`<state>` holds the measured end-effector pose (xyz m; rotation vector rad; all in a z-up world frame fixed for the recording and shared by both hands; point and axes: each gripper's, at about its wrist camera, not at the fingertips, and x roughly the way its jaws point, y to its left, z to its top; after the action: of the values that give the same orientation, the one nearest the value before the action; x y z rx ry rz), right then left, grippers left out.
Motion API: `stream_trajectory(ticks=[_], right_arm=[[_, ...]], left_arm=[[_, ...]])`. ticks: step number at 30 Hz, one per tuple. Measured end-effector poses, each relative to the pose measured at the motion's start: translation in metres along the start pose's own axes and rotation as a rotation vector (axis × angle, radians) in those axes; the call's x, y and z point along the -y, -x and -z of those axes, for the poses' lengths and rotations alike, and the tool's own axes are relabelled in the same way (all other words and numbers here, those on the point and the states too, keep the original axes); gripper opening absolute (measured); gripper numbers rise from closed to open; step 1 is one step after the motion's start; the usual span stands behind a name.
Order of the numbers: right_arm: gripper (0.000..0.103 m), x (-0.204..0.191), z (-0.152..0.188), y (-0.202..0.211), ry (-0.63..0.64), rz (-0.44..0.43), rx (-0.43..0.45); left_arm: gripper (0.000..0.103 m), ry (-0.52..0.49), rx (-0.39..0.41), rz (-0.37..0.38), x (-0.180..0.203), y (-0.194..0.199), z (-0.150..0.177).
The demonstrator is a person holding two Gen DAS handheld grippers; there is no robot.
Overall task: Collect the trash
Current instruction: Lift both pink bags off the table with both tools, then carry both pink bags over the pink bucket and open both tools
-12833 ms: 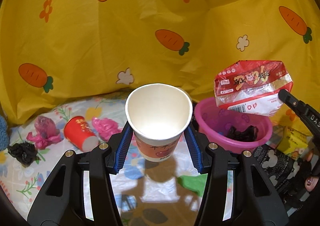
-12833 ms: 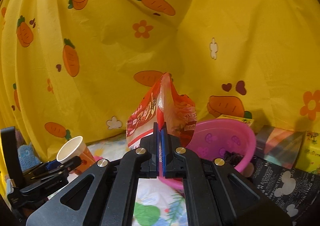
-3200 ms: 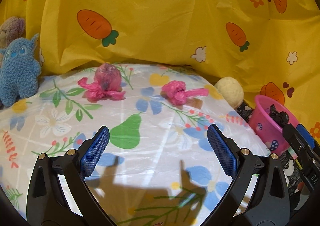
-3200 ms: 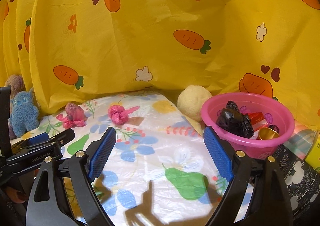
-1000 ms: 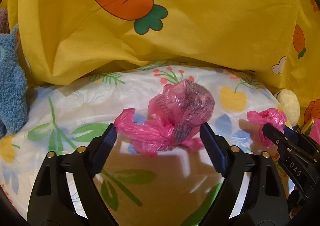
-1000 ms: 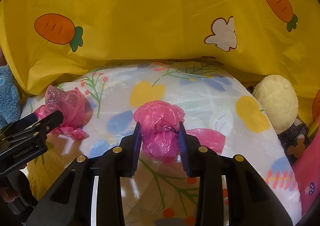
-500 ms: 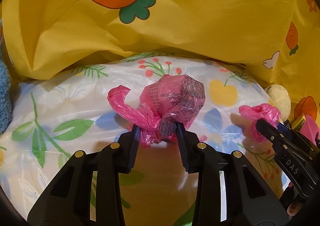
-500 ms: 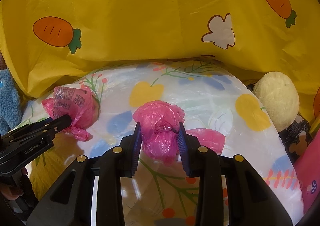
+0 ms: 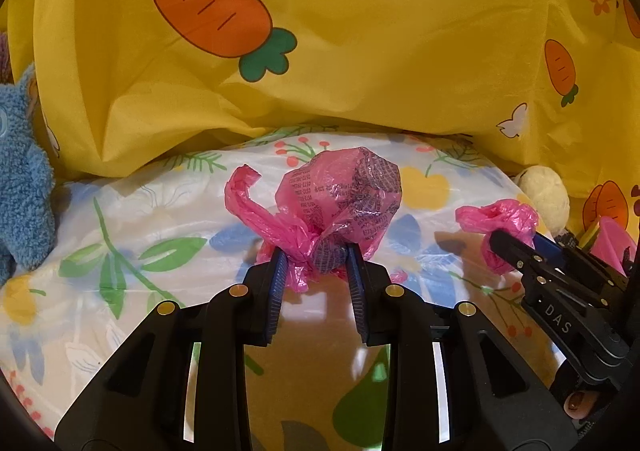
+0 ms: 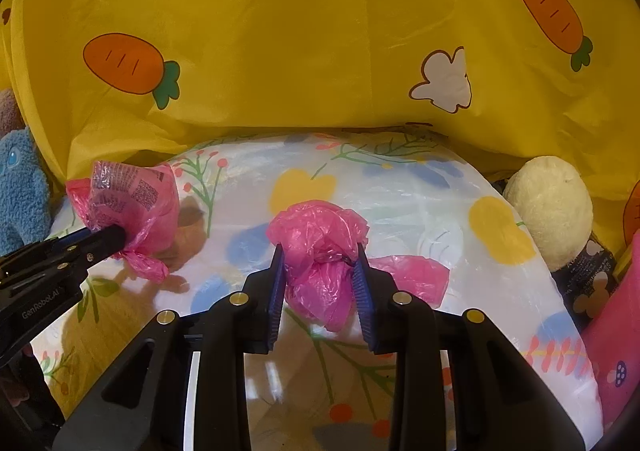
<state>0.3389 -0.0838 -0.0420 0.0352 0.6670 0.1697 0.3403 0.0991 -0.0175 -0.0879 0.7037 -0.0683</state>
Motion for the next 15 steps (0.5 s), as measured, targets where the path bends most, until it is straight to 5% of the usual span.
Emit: stream_trajectory(ticks=[15], right_arm=[[0.032,0.021,0.026,0.104,0.025,-0.022,0.069]], left_arm=[[0.028,-0.073,0.084,0.082,0.053,0.081,0.022]])
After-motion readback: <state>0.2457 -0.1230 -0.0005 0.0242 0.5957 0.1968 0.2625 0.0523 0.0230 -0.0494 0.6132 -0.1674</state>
